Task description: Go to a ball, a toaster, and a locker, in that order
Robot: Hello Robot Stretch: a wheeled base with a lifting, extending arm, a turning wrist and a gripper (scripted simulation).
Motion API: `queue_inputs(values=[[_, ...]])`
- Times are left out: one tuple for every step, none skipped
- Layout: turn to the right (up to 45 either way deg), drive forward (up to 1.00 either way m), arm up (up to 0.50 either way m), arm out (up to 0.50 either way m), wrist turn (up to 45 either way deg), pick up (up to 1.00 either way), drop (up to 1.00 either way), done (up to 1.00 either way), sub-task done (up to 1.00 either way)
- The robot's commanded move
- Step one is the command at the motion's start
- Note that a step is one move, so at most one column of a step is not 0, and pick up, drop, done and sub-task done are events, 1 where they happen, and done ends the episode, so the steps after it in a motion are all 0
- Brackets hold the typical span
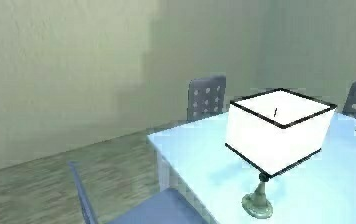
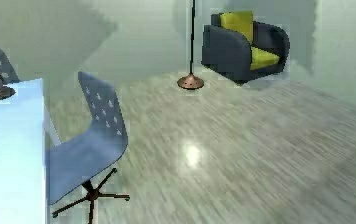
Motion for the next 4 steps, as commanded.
queue_inputs(values=[[-45.0,0.0,0.0,0.0,0.0,0.0,0.0,0.0,0.0],[-45.0,0.0,0.0,0.0,0.0,0.0,0.0,0.0,0.0],[-45.0,0.0,0.0,0.0,0.0,0.0,0.0,0.0,0.0],[-33.0,0.0,0.0,0.0,0.0,0.0,0.0,0.0,0.0]])
